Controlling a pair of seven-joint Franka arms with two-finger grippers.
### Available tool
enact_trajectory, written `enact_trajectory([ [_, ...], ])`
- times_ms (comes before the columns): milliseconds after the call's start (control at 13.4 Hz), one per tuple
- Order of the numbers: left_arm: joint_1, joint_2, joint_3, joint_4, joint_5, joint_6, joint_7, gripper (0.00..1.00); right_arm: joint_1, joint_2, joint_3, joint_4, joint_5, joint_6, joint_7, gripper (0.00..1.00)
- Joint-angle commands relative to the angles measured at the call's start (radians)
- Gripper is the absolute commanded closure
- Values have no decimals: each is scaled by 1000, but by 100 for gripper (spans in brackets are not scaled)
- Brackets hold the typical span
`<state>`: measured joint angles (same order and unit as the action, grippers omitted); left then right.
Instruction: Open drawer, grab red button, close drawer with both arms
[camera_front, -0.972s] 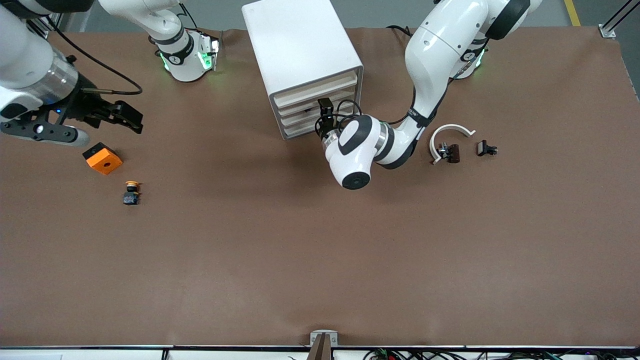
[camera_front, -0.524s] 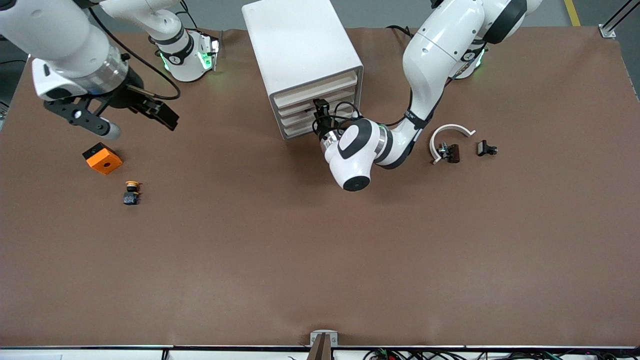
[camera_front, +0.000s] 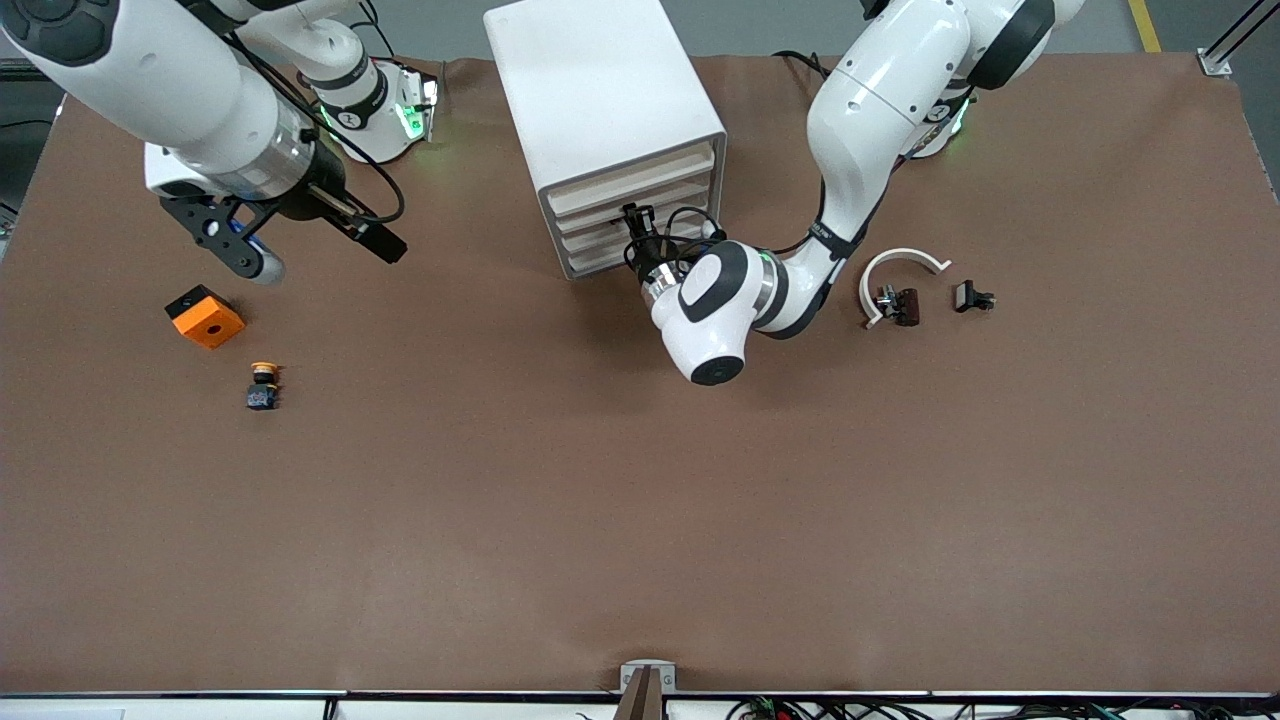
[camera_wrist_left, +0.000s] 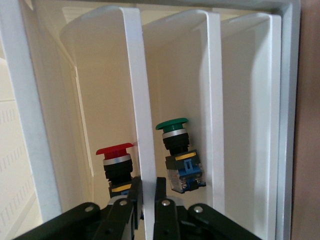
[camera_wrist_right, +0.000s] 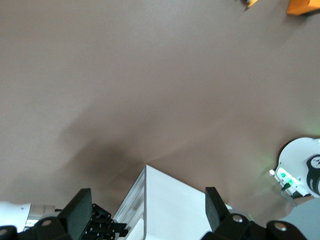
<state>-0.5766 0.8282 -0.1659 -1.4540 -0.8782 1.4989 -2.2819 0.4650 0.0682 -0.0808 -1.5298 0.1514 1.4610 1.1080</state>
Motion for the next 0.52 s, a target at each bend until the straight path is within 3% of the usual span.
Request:
enact_trajectory([
  [0, 3, 19, 11, 17, -19, -6, 9, 96, 12, 15, -8, 19, 33, -10, 52, 0],
  [449, 79, 23, 14, 30, -27, -3, 9, 96, 70, 57, -10, 26, 25, -5, 160, 0],
])
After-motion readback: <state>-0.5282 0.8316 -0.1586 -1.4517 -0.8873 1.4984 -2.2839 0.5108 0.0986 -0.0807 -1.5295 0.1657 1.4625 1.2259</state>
